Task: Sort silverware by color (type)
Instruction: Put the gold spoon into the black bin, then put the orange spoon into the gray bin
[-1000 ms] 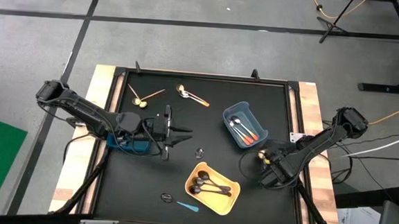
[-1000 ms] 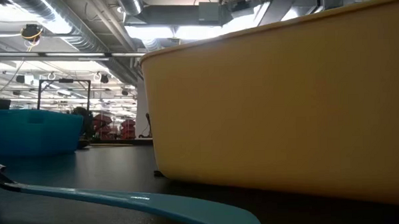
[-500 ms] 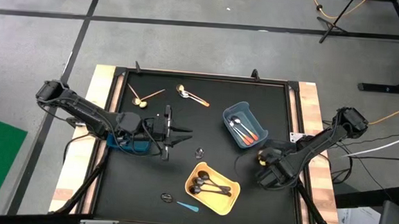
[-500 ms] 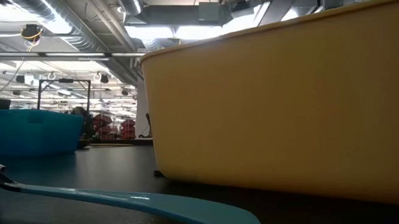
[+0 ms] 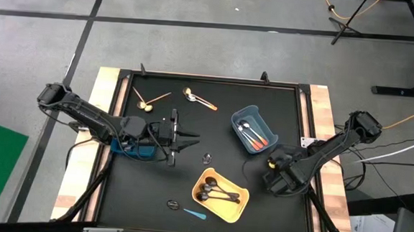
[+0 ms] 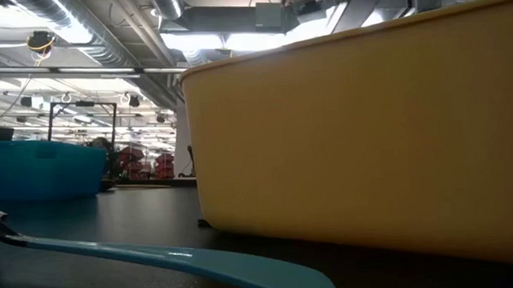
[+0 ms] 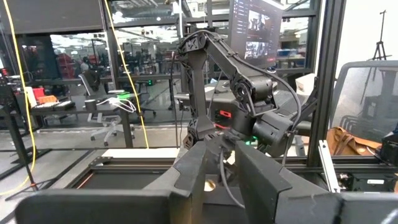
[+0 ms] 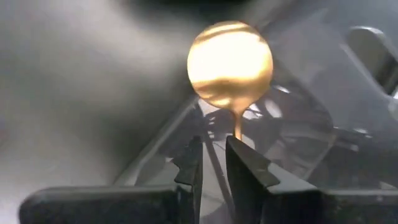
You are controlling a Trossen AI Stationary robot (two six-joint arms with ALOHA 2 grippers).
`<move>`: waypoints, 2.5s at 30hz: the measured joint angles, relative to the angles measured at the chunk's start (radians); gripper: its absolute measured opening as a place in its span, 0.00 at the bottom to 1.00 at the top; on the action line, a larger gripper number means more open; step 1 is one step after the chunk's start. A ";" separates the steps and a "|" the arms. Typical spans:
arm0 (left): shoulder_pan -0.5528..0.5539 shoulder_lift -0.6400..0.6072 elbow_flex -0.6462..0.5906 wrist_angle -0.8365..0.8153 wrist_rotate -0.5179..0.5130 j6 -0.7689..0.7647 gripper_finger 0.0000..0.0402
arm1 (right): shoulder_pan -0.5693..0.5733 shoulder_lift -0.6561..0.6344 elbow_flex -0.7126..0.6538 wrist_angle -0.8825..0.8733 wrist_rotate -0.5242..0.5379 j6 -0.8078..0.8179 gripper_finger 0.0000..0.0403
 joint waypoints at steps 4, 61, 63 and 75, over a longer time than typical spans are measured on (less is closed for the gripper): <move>0.000 0.000 0.000 0.000 0.000 0.000 0.20 | 0.000 0.000 0.000 -0.067 0.001 0.098 0.16; 0.084 -0.293 -0.001 -0.688 -0.038 -0.029 0.20 | -0.506 0.050 0.638 0.485 0.342 -1.265 0.16; 0.098 -0.311 -0.001 -0.731 -0.062 -0.031 0.20 | -0.571 0.072 0.638 0.582 0.258 -1.360 0.16; 0.133 -0.320 0.000 -0.852 -0.080 -0.084 0.20 | -0.869 0.258 0.638 0.797 -0.001 -1.596 0.16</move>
